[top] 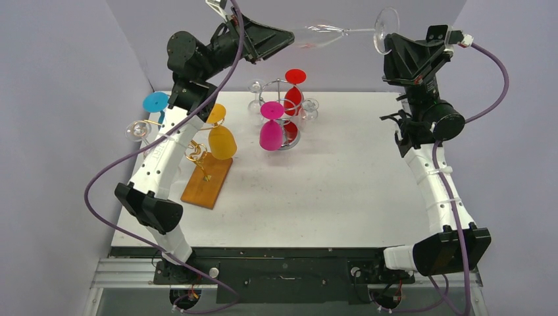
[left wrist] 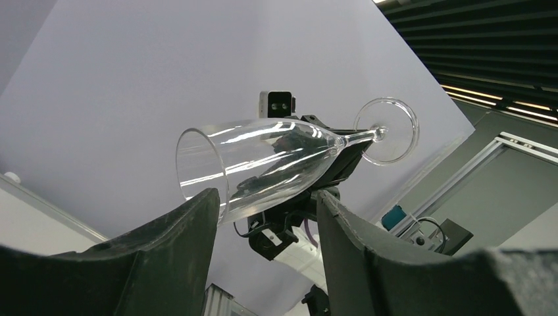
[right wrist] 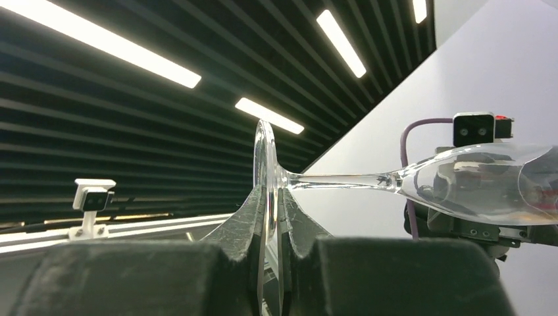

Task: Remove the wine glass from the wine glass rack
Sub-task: Place the wine glass at the center of the board.

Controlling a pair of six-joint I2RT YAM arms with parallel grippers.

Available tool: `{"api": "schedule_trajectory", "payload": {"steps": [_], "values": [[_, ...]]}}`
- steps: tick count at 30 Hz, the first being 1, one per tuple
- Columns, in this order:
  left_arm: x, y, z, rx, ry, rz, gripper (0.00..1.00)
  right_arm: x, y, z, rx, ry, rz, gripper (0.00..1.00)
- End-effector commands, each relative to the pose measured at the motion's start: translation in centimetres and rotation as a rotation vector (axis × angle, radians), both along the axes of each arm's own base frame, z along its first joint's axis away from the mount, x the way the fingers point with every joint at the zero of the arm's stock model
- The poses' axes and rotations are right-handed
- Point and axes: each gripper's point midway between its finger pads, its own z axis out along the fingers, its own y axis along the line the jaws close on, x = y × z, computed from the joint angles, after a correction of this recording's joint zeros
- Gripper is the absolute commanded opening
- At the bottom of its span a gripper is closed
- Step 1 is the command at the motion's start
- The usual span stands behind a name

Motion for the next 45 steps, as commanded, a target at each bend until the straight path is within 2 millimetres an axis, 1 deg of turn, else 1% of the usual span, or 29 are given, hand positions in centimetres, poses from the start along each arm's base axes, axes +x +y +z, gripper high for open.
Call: {"api": "schedule_trajectory", "payload": {"steps": [1, 4, 6, 7, 10, 11, 12, 13, 14, 15, 16, 17, 18, 21, 22, 23, 27, 31, 37, 42, 44, 45], "values": [[-7.8, -0.2, 4.8, -0.066, -0.205, -0.167, 0.51, -0.9, -1.0, 0.4, 0.104, 0.125, 0.327, 0.00], [-9.0, -0.3, 5.4, -0.065, -0.241, -0.181, 0.48, -0.3, -1.0, -0.2, 0.110, 0.151, 0.338, 0.00], [-9.2, -0.5, 5.2, -0.050, -0.250, -0.180, 0.46, 0.6, -1.0, -1.2, 0.119, 0.187, 0.342, 0.00], [-9.3, -0.5, 5.1, -0.043, -0.261, -0.179, 0.44, 0.7, -1.1, -1.3, 0.123, 0.196, 0.345, 0.00], [-9.3, -0.7, 4.2, -0.022, -0.270, -0.177, 0.42, 1.8, -1.1, -2.8, 0.137, 0.257, 0.345, 0.00], [-9.4, -0.7, 4.0, -0.014, -0.282, -0.174, 0.42, 1.7, -1.2, -2.9, 0.142, 0.262, 0.342, 0.00], [-9.5, -0.7, 3.5, -0.005, -0.286, -0.175, 0.42, 2.3, -1.1, -3.7, 0.144, 0.295, 0.337, 0.00], [-9.1, -0.9, 2.7, 0.007, -0.291, -0.169, 0.41, 2.1, -1.1, -3.8, 0.144, 0.299, 0.332, 0.00], [-9.9, -0.6, 2.9, 0.008, -0.332, -0.171, 0.41, 2.7, -1.0, -4.9, 0.149, 0.336, 0.328, 0.00], [-9.7, -0.7, 2.2, 0.016, -0.333, -0.175, 0.41, 2.6, -0.9, -5.1, 0.149, 0.344, 0.325, 0.00], [-10.6, -0.3, 2.3, 0.012, -0.378, -0.181, 0.41, 3.2, -0.8, -6.2, 0.150, 0.380, 0.323, 0.00], [-10.5, -0.4, 1.7, 0.020, -0.380, -0.187, 0.41, 2.8, -0.7, -6.4, 0.149, 0.384, 0.325, 0.00], [-11.2, -0.1, 1.9, 0.017, -0.417, -0.190, 0.41, 3.2, -0.5, -7.4, 0.150, 0.413, 0.328, 0.00], [-11.6, 0.2, 0.8, 0.032, -0.437, -0.200, 0.40, 3.0, -0.1, -8.7, 0.143, 0.446, 0.332, 0.00], [-12.2, 0.6, 1.0, 0.024, -0.461, -0.202, 0.40, 3.0, 0.1, -9.2, 0.143, 0.460, 0.337, 0.00], [-12.3, 0.7, 0.7, 0.026, -0.458, -0.205, 0.40, 3.2, 0.2, -9.8, 0.144, 0.477, 0.338, 0.00], [-14.0, 1.5, 0.7, -0.016, -0.507, -0.237, 0.38, 3.4, 0.5, -11.3, 0.163, 0.520, 0.352, 0.00], [-14.9, 1.9, 0.8, -0.035, -0.512, -0.253, 0.34, 3.5, 1.2, -11.9, 0.170, 0.542, 0.377, 0.00], [-16.3, 1.9, 0.8, -0.026, -0.536, -0.289, 0.33, 4.1, 2.1, -12.8, 0.159, 0.584, 0.389, 0.00], [-16.5, 1.9, 0.3, -0.005, -0.525, -0.289, 0.28, 4.5, 2.0, -13.7, 0.158, 0.618, 0.362, 0.00], [-16.4, 1.9, 0.2, 0.001, -0.513, -0.287, 0.25, 4.6, 1.8, -13.8, 0.158, 0.619, 0.352, 0.00], [-16.2, 1.8, 0.1, 0.005, -0.512, -0.278, 0.22, 4.5, 1.6, -13.7, 0.153, 0.611, 0.339, 0.00]]}}
